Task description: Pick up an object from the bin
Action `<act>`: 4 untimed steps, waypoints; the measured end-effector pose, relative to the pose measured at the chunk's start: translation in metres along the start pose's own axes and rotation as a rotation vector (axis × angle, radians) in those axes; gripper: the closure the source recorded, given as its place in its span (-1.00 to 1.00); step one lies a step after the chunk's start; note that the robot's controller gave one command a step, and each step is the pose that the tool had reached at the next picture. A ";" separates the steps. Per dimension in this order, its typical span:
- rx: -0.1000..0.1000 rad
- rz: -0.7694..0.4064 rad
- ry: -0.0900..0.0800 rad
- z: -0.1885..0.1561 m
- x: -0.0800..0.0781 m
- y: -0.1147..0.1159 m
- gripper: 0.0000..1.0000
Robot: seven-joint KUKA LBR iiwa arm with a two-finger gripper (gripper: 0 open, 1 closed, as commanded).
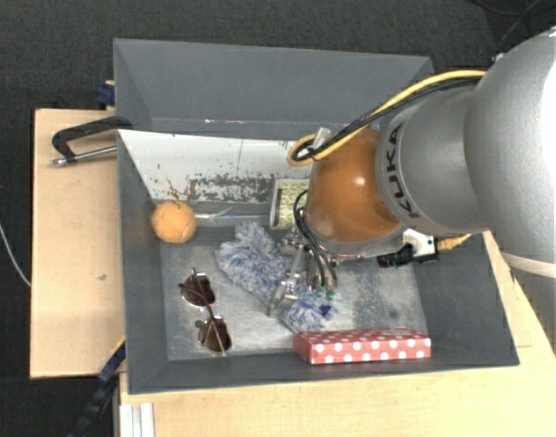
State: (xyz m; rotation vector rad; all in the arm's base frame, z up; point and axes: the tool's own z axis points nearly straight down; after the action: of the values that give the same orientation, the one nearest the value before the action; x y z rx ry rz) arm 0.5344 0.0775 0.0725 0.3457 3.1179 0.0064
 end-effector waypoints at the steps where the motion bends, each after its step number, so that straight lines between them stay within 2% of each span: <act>1: -0.001 0.010 0.000 0.000 0.000 -0.001 -1.00; 2: -0.001 0.000 -0.004 -0.004 -0.003 0.002 1.00; 4: 0.001 0.000 0.000 -0.007 -0.001 0.002 1.00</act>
Offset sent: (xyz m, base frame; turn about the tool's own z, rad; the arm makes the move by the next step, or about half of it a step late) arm 0.0000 0.0000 0.0000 0.0000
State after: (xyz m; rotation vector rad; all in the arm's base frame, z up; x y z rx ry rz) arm 0.5361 0.0786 0.0790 0.3464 3.1179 0.0048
